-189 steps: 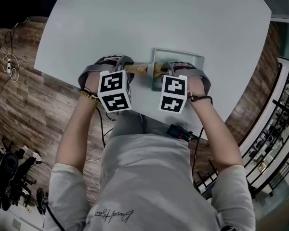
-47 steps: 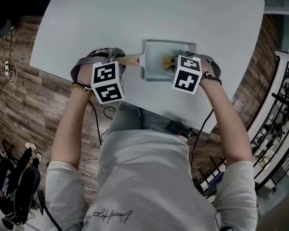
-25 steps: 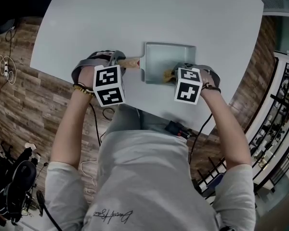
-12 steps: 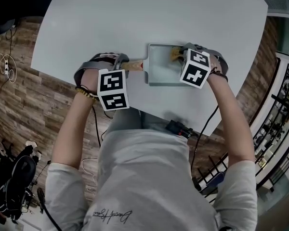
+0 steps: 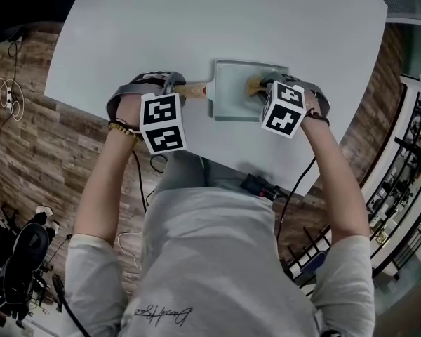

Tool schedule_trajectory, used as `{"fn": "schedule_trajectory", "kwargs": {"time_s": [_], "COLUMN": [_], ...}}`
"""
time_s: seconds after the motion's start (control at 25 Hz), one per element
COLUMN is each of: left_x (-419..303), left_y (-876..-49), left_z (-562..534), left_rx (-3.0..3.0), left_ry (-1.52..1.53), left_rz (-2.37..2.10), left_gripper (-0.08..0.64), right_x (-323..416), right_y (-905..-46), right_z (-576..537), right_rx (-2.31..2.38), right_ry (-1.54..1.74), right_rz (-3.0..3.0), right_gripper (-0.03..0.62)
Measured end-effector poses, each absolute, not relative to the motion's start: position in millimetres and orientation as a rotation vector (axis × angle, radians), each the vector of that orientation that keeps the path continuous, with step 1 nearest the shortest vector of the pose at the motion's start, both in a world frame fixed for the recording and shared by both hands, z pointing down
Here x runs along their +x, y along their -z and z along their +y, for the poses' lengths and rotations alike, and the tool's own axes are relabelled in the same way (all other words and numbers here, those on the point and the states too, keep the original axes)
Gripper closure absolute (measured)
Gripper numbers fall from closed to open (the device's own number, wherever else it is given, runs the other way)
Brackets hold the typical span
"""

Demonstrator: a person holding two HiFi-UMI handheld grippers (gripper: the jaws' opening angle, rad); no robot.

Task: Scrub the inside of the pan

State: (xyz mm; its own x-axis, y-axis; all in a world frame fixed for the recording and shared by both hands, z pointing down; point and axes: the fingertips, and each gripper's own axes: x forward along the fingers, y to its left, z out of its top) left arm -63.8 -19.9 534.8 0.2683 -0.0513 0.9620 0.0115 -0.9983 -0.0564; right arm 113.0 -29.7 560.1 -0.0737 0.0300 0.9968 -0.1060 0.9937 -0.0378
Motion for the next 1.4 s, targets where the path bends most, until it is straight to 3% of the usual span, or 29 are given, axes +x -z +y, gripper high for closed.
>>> {"fn": "schedule_trajectory", "kwargs": {"time_s": [0.72, 1.4], "left_x": [-68.6, -67.3], "left_y": [-538.5, -533.6], "left_z": [-20.3, -10.7], "left_rx": [-2.398, -2.441], "left_ry": [1.882, 1.869], "left_rz": [-0.001, 0.0], "left_gripper": [0.407, 0.407], "right_x": [114.7, 120.4], "right_y": [-561.1, -559.5], "right_z": [31.1, -57.8], "right_rx": [-0.123, 0.06], "right_ry": [-0.211, -0.098], "right_rz": [-1.624, -1.647], "right_gripper": [0.522, 0.522]}}
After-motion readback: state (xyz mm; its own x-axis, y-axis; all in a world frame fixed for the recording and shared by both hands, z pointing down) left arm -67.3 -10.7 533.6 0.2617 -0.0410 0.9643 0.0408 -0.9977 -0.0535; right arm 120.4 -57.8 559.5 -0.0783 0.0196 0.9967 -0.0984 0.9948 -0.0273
